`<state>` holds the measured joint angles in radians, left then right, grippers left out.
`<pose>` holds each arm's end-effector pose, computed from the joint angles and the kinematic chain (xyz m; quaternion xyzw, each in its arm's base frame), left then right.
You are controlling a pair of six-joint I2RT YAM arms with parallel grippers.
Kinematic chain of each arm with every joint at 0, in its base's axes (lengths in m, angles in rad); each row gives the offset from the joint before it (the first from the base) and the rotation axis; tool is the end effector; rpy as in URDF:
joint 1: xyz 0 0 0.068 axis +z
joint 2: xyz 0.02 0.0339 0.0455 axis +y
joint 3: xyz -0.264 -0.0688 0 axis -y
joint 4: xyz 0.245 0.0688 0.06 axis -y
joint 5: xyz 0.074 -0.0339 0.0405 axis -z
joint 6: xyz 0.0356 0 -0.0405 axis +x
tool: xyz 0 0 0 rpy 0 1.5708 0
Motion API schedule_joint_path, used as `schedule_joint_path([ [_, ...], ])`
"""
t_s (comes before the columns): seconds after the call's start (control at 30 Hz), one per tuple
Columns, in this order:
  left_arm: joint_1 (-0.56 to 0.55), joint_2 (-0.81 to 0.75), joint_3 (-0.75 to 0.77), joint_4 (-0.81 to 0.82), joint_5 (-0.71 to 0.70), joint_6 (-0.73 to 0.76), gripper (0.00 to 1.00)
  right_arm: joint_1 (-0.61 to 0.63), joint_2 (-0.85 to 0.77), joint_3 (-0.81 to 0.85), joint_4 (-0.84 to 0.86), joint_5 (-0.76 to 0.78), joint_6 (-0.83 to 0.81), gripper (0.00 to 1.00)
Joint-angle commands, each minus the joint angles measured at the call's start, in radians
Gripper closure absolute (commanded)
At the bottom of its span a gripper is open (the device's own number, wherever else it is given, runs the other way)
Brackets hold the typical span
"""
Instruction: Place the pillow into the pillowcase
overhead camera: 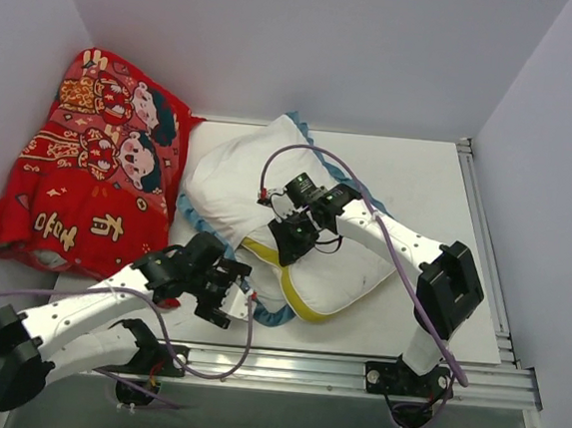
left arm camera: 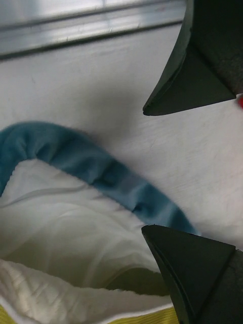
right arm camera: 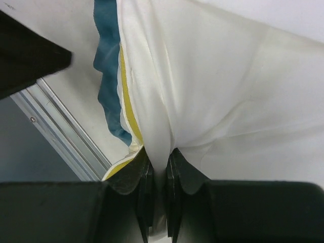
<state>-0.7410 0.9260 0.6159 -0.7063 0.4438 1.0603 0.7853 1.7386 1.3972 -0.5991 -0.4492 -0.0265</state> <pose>0.1142 -0.1252 0.2166 0.7727 0.5355 -0.1666 0.2972 0.2561 0.2779 0.2626 -0.4294 0.8243 0.3086 0.2023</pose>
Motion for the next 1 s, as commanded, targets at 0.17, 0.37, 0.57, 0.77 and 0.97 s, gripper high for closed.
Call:
schedule_joint_path([
  [0.17,-0.086,0.287,-0.061,0.578,-0.183,0.155,0.03,0.002,-0.083,-0.033,-0.007,-0.077,-0.013,1.0],
  [0.37,-0.153,0.5,0.175,0.362,-0.004,0.133,0.71,-0.017,-0.091,-0.014,-0.007,-0.089,0.0,1.0],
  [0.57,-0.294,0.425,0.434,0.341,0.245,-0.149,1.0,-0.084,0.005,0.183,-0.007,-0.111,0.051,1.0],
  [0.77,-0.379,0.381,0.516,0.399,0.312,-0.365,1.0,-0.083,0.136,0.018,0.16,-0.103,0.14,1.0],
  [0.97,-0.388,0.28,0.446,0.337,0.175,-0.452,0.88,-0.084,0.208,-0.251,0.347,-0.123,0.219,1.0],
])
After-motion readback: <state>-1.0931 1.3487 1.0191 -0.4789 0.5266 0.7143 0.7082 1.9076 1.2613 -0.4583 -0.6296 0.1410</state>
